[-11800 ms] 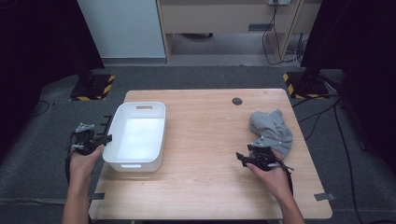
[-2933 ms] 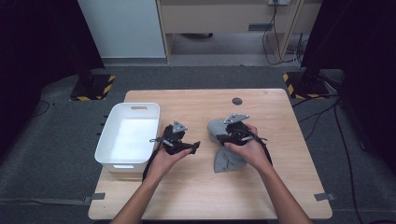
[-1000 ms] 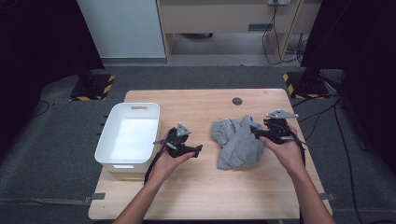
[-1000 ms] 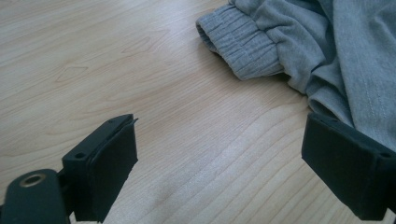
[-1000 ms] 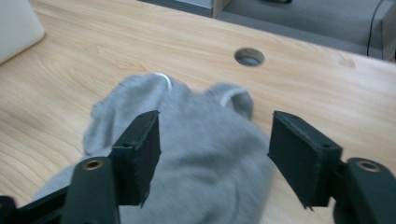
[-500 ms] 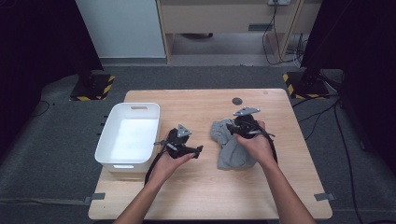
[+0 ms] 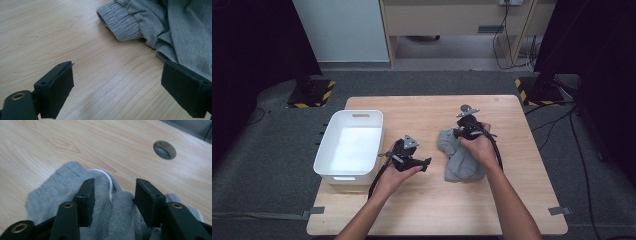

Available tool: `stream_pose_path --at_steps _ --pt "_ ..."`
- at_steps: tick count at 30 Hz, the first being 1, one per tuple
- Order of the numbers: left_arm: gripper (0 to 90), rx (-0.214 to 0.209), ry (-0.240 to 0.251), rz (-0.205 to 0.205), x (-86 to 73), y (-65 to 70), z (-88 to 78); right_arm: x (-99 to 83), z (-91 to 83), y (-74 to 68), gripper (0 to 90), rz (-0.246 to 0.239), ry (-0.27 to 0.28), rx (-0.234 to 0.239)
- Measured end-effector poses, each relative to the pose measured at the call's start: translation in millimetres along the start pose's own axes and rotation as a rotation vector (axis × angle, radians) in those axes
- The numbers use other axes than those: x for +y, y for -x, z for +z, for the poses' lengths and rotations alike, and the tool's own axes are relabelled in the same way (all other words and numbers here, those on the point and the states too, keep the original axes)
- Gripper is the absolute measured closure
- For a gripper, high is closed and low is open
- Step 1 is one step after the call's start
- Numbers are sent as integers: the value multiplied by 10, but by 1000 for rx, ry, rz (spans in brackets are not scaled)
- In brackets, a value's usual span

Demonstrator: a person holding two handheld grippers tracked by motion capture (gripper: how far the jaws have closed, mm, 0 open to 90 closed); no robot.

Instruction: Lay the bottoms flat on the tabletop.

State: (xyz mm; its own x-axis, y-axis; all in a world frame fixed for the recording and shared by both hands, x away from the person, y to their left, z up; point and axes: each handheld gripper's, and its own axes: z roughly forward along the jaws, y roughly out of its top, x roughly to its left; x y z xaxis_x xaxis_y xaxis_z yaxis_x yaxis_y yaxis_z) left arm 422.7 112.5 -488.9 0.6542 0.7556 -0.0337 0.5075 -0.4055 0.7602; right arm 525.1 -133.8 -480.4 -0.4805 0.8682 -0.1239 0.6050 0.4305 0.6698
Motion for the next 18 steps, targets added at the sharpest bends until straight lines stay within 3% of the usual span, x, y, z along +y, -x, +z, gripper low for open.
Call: stream_pose_path --at_steps 4,8,11,18 --pt "102 0 -3 3 -1 8 5 -63 58 35 491 5 -47 1" --pt "102 1 -1 4 2 10 3 -121 58 85 700 14 -67 30" --pt "102 3 -2 4 2 5 3 -127 11 104 786 18 -52 52" --pt "103 7 4 5 14 -2 -13 -101 -171 122 805 39 9 90"
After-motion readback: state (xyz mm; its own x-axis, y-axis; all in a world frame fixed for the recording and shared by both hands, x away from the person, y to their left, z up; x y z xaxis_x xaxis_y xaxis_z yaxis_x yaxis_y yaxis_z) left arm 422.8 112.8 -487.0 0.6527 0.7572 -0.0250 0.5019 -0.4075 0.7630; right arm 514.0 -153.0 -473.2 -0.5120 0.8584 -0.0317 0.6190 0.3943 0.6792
